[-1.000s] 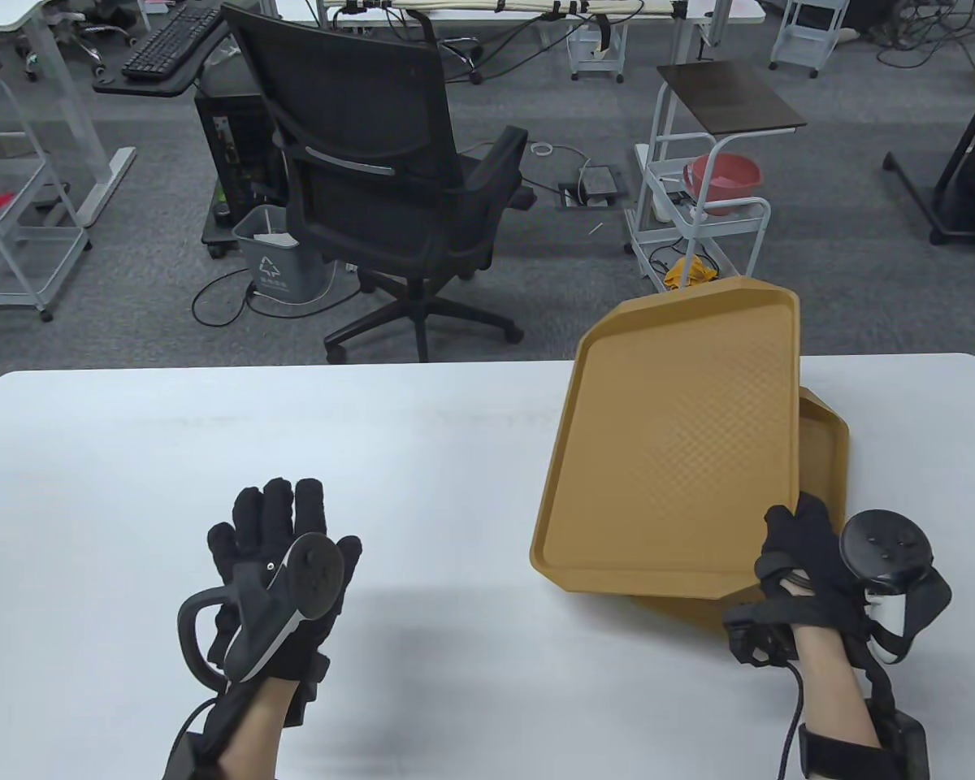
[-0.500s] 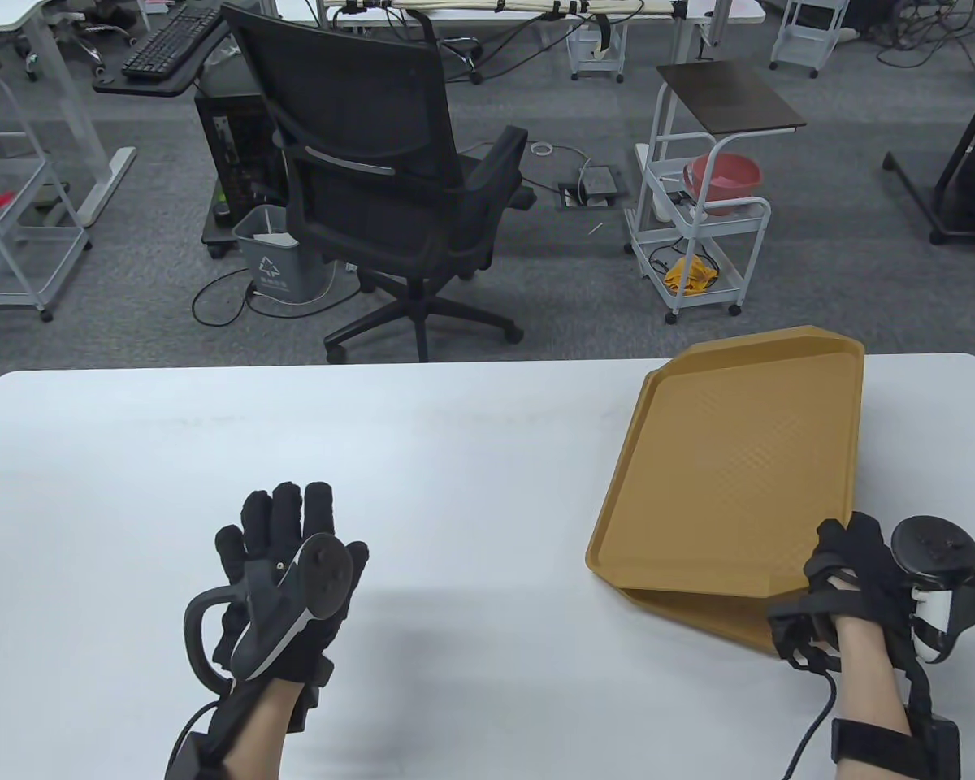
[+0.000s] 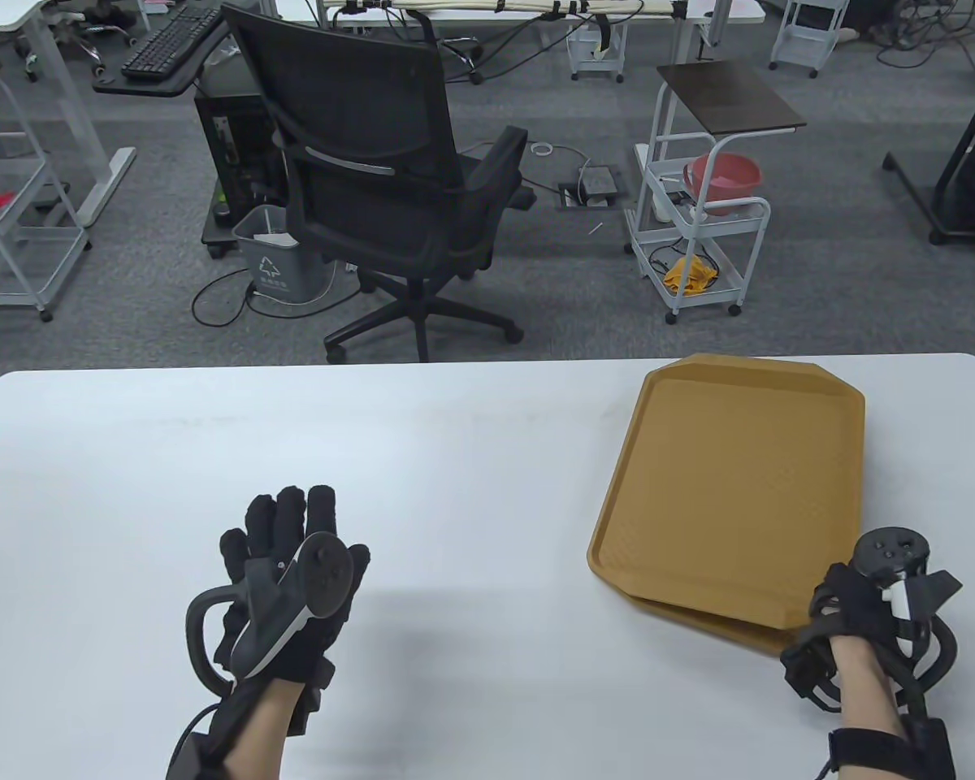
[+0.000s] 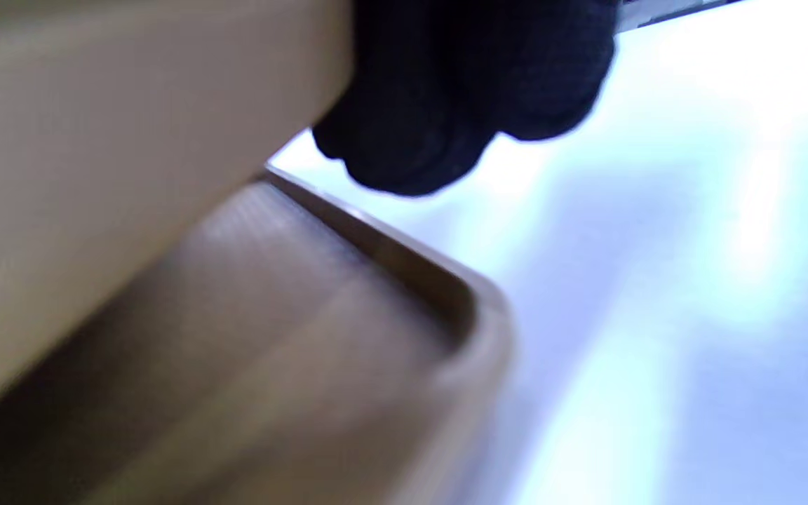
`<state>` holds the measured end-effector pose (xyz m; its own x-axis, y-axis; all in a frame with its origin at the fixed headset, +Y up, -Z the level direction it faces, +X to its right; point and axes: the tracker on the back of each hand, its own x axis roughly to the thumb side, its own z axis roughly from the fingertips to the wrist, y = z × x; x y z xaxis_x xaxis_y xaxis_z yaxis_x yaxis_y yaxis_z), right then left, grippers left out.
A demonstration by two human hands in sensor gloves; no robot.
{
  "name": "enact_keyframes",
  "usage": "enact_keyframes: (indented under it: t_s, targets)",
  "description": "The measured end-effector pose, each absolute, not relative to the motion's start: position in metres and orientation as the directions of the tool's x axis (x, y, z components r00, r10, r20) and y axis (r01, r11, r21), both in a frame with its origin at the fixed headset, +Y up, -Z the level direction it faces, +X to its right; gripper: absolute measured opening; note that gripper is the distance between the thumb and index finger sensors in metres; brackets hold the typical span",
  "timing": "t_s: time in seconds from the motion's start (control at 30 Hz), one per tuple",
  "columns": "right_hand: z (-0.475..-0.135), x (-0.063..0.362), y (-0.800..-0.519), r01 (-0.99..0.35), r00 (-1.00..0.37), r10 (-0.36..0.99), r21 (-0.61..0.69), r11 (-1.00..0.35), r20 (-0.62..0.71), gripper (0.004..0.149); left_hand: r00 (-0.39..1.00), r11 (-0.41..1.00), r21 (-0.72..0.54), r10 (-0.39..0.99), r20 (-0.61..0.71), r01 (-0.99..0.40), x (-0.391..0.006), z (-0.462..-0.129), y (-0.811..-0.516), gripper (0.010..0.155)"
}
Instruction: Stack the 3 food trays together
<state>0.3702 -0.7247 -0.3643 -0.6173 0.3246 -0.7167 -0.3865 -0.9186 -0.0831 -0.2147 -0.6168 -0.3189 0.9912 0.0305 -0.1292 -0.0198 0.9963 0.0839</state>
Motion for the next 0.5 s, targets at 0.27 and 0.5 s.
enact_keyframes:
  t_s: [0.27, 0.5]
  targets:
    - [-0.371, 0.368, -0.758, -0.278, -0.642, 0.109, 0.098, -0.956, -0.758, 0.054, 0.991, 0.998, 0.068, 0.027, -0.13, -0.018, -0.213, -0.32, -0.62, 0.078]
    - [-0.369, 0.378, -0.772, -0.483, -0.585, 0.269, 0.063, -0.873, -0.765, 0.062, 0.991, 0.999, 0.041, 0.019, -0.131, -0.014, -0.212, -0.325, -0.625, 0.079]
